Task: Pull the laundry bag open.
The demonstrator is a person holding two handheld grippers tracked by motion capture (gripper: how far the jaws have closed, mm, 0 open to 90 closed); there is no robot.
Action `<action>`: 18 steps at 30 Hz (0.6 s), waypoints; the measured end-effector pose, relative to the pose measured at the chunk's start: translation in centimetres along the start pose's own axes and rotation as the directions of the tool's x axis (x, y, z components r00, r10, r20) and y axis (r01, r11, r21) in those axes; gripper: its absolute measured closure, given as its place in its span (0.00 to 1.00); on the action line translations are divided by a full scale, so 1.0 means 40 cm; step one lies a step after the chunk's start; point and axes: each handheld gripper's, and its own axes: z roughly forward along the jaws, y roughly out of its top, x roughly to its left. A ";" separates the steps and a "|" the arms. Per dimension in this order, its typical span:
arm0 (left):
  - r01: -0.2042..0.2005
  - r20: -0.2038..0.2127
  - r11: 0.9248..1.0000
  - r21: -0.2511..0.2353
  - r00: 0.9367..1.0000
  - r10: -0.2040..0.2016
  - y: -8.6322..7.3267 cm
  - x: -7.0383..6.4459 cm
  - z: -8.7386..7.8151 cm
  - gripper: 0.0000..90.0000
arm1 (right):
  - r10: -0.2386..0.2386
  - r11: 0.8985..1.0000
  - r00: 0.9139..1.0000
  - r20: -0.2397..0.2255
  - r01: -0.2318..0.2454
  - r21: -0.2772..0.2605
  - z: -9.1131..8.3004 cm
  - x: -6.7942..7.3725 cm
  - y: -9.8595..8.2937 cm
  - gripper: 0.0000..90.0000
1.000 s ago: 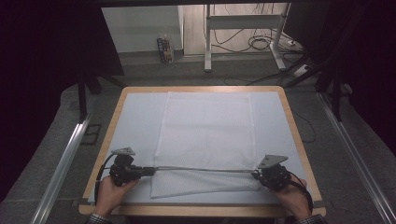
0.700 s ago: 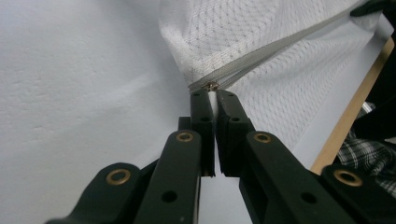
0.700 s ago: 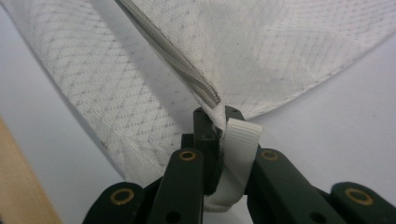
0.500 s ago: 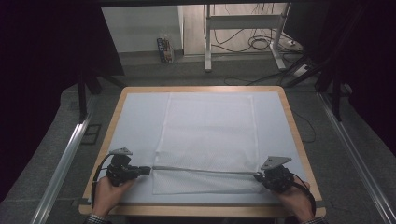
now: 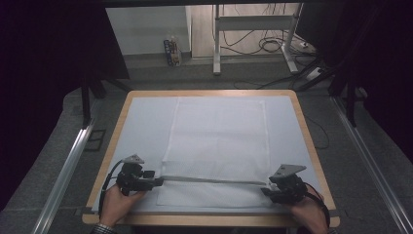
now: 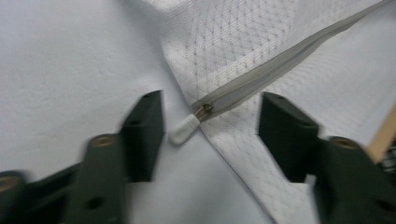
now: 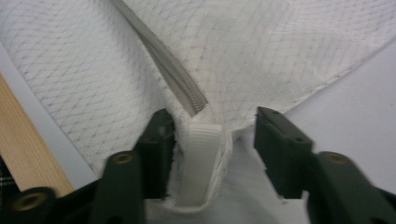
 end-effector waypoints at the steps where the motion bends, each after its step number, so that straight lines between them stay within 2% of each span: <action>1: -0.031 -0.047 0.999 0.032 0.998 0.032 -0.001 -0.009 0.011 0.31 | 0.000 1.000 1.000 0.013 0.000 0.013 0.000 0.001 -0.002 0.41; 2: -0.050 -0.072 0.998 0.050 0.996 0.053 -0.001 -0.013 0.016 0.30 | -0.007 1.000 1.000 0.018 0.006 0.013 -0.001 0.002 -0.004 0.40; 3: -0.050 -0.072 0.998 0.050 0.996 0.053 -0.001 -0.013 0.016 0.29 | -0.011 1.000 1.000 0.024 0.010 0.014 -0.002 0.003 -0.007 0.38; 4: -0.062 -0.096 0.996 0.064 0.993 0.068 -0.002 -0.018 0.021 0.29 | -0.011 1.000 1.000 0.024 0.010 0.014 -0.002 0.003 -0.007 0.38; 5: -0.092 -0.118 0.993 0.078 0.988 0.101 -0.003 -0.022 0.023 0.27 | -0.023 1.000 0.999 0.034 0.022 0.019 -0.009 0.005 -0.014 0.36; 6: -0.106 -0.131 0.990 0.089 0.984 0.117 -0.003 -0.024 0.023 0.26 | -0.027 0.999 0.999 0.038 0.026 0.019 -0.012 0.005 -0.018 0.36; 7: -0.116 -0.158 0.988 0.106 0.979 0.132 -0.003 -0.027 0.025 0.25 | -0.028 0.999 0.999 0.044 0.027 0.021 -0.016 0.004 -0.023 0.35; 8: -0.116 -0.158 0.988 0.106 0.979 0.132 -0.003 -0.027 0.025 0.25 | -0.026 0.999 0.998 0.049 0.025 0.021 -0.023 0.002 -0.030 0.35; 9: -0.141 -0.178 0.983 0.116 0.971 0.160 -0.005 -0.032 0.027 0.24 | -0.022 1.000 0.999 0.050 0.022 0.016 -0.029 -0.001 -0.037 0.35; 10: -0.142 -0.190 0.982 0.123 0.968 0.164 -0.005 -0.034 0.028 0.23 | -0.011 1.000 0.999 0.051 0.011 0.014 -0.035 -0.003 -0.043 0.35; 13: -0.140 -0.196 0.982 0.127 0.967 0.163 -0.005 -0.034 0.029 0.21 | 0.000 1.000 0.999 0.053 -0.001 0.010 -0.044 -0.009 -0.055 0.35; 15: -0.135 -0.193 0.983 0.125 0.969 0.158 -0.006 -0.034 0.028 0.21 | 0.021 1.000 0.999 0.038 -0.021 -0.004 -0.058 -0.016 -0.072 0.35; 18: -0.136 -0.182 0.984 0.117 0.971 0.156 -0.008 -0.037 0.026 0.17 | 0.025 0.999 0.999 0.033 -0.024 -0.028 -0.062 -0.015 -0.070 0.33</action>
